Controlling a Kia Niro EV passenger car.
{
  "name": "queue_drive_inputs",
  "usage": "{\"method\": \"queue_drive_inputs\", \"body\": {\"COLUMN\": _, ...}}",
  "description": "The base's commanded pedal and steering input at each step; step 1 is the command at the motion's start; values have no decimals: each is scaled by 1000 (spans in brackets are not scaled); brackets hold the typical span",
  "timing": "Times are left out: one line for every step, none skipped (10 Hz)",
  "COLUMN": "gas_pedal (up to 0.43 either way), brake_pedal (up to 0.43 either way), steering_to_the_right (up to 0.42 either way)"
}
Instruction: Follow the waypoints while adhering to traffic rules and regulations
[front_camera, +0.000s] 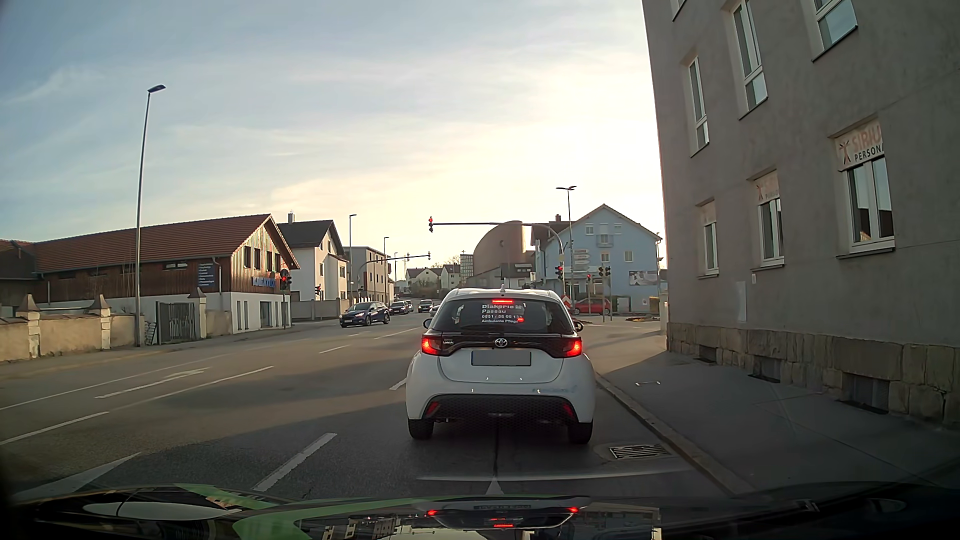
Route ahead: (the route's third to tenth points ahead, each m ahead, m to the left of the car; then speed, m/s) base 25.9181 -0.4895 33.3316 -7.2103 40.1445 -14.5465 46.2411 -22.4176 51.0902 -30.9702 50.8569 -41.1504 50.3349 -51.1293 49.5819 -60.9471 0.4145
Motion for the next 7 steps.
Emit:
{"method": "queue_drive_inputs", "body": {"gas_pedal": 0, "brake_pedal": 256, "steering_to_the_right": -6}}
{"method": "queue_drive_inputs", "body": {"gas_pedal": 0, "brake_pedal": 256, "steering_to_the_right": -6}}
{"method": "queue_drive_inputs", "body": {"gas_pedal": 0, "brake_pedal": 256, "steering_to_the_right": -6}}
{"method": "queue_drive_inputs", "body": {"gas_pedal": 0, "brake_pedal": 256, "steering_to_the_right": -6}}
{"method": "queue_drive_inputs", "body": {"gas_pedal": 0, "brake_pedal": 262, "steering_to_the_right": -6}}
{"method": "queue_drive_inputs", "body": {"gas_pedal": 0, "brake_pedal": 262, "steering_to_the_right": -6}}
{"method": "queue_drive_inputs", "body": {"gas_pedal": 0, "brake_pedal": 262, "steering_to_the_right": -6}}
